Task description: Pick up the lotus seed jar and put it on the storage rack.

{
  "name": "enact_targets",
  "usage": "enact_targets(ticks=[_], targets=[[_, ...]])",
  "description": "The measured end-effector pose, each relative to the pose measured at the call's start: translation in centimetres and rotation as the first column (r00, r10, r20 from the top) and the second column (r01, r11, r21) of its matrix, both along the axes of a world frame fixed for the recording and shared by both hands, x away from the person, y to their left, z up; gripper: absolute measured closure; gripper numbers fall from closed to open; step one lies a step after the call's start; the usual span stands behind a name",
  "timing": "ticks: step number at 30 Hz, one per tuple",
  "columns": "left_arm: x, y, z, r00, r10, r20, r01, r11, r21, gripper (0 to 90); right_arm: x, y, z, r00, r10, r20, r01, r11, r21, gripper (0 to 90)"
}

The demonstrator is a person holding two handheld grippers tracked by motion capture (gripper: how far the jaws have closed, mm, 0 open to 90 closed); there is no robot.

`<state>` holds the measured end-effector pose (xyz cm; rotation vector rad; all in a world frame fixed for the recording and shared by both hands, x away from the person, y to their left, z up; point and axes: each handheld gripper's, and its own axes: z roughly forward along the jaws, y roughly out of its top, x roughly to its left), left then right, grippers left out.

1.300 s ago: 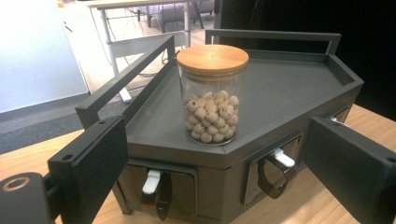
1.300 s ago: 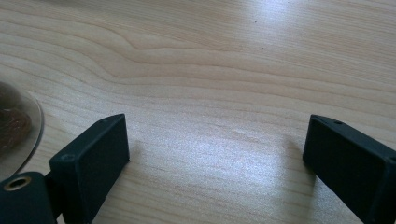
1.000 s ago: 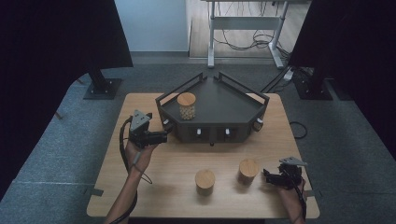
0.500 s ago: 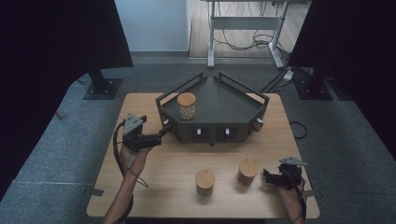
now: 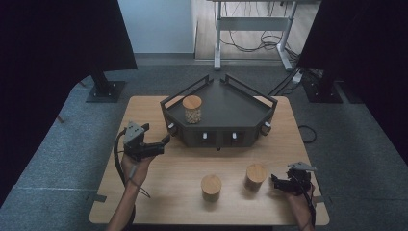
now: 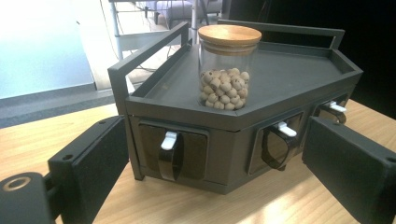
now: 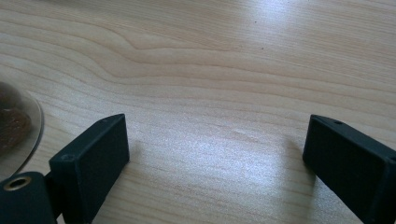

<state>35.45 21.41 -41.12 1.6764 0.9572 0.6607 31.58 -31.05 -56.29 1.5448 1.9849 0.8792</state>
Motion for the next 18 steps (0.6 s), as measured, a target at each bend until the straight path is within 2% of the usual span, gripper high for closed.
enact_targets(ticks=[10, 18], targets=[[-1.2, 0.0, 0.0, 0.9999, -0.008, 0.011, 0.008, 0.9999, 0.006, 7.3, 0.0, 0.0, 0.0, 1.0, 0.0, 0.0, 0.0, 1.0, -0.001, 6.3], [-2.2, 0.2, -0.5, 0.9999, -0.012, 0.003, 0.012, 0.9998, 0.015, 7.3, 0.0, 0.0, 0.0, 1.0, 0.0, 0.0, 0.0, 1.0, -0.001, 6.3]])
